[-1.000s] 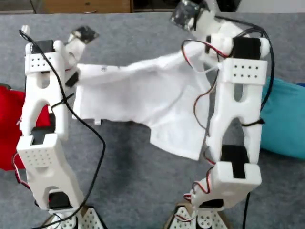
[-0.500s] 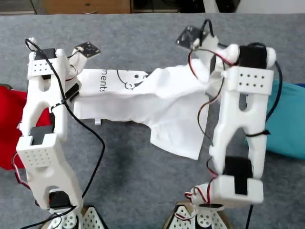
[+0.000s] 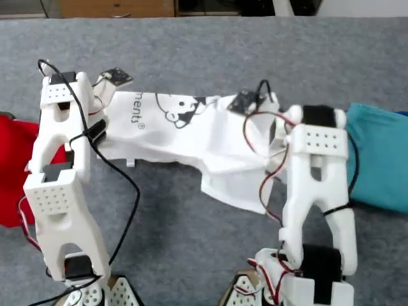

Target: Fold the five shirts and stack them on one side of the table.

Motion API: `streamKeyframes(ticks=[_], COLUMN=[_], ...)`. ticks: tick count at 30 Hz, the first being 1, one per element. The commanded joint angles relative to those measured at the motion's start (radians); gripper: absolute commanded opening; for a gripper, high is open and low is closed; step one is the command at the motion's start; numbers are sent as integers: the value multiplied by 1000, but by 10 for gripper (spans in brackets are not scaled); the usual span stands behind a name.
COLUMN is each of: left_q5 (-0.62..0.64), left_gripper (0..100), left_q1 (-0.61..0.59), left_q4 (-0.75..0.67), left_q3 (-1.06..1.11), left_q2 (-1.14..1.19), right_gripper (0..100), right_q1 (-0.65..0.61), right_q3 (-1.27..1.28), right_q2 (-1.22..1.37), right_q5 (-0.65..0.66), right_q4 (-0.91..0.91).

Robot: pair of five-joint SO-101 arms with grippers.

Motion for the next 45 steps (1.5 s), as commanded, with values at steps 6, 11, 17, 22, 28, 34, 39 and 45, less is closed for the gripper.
streamKeyframes(ticks=[6, 11, 17, 22, 28, 34, 39, 45], left_q5=[2, 106, 97, 100, 132, 477, 628, 626], left_gripper=[55, 209, 213, 213, 121, 18, 19, 19], left_q1=[-25, -34, -17, -15, -8, 18, 38, 74], left_q4=[-3, 3, 203, 258, 247, 17, -26, -34], left_q3=[-103, -195, -384, -525, -646, -612, -620, -651], left_q2=[-7, -7, -7, -5, 8, 153, 275, 389], right_gripper=[57, 207, 206, 206, 103, 10, 2, 2], right_q1=[22, 22, 22, 13, -12, -110, -179, -189], right_q3=[24, -77, -228, -285, -286, -297, -444, -684], right_q2=[-44, -44, -44, -16, 88, 282, 481, 779], right_q5=[-25, -117, -120, -121, -187, -318, -399, -402], right_q4=[21, 161, 212, 54, -230, -534, -597, -583])
